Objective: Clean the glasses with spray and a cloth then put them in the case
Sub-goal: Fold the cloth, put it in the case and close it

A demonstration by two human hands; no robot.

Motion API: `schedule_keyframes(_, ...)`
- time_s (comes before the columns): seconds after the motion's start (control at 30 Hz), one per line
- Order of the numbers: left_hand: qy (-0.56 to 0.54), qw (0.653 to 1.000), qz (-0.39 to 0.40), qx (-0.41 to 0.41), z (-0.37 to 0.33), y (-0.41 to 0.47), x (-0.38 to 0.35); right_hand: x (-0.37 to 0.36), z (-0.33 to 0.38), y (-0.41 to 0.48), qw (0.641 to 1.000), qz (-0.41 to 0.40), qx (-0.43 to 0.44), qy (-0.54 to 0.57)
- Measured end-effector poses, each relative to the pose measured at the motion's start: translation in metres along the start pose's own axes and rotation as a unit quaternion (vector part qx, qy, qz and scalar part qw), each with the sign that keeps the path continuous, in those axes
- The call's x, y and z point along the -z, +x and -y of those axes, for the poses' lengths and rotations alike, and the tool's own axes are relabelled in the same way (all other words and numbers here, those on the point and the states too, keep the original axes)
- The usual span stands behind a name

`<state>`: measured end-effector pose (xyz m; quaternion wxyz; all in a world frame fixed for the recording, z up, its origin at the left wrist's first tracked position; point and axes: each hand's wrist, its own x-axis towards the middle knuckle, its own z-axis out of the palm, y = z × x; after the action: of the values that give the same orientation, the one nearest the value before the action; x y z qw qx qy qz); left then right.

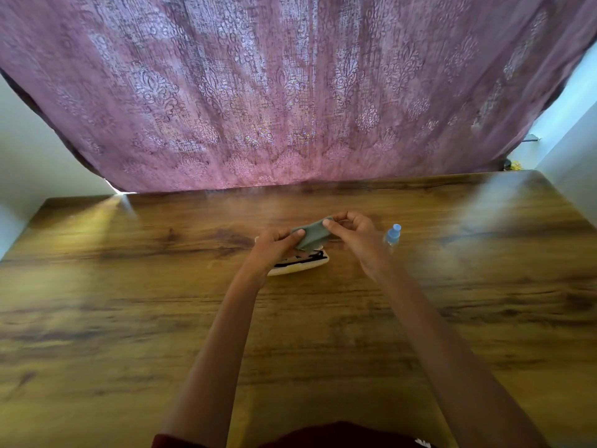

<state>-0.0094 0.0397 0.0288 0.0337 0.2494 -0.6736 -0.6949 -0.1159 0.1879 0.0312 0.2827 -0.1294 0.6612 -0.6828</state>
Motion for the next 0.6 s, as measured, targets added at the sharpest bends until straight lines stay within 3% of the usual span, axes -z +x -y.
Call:
schedule_keyframes(0.23,0.157,0.97,-0.187,-0.01,0.013,0.005,0.012,-0.025,-0.012,0.006,0.999,-0.004,-0.017,-0.029)
schedule_keyframes(0.37,0.239,0.946,-0.22,0.002,0.02,0.004,0.017,-0.035,-0.02,0.01,0.997,-0.009,-0.041,-0.07)
schedule_keyframes(0.5,0.229,0.947,-0.224,0.018,0.029,0.001,0.016,-0.037,-0.031,0.011,0.995,-0.025,-0.042,-0.091)
schedule_keyframes(0.6,0.201,0.939,-0.28,0.011,0.034,-0.001,0.019,-0.032,-0.036,0.011,0.994,-0.017,-0.051,-0.091)
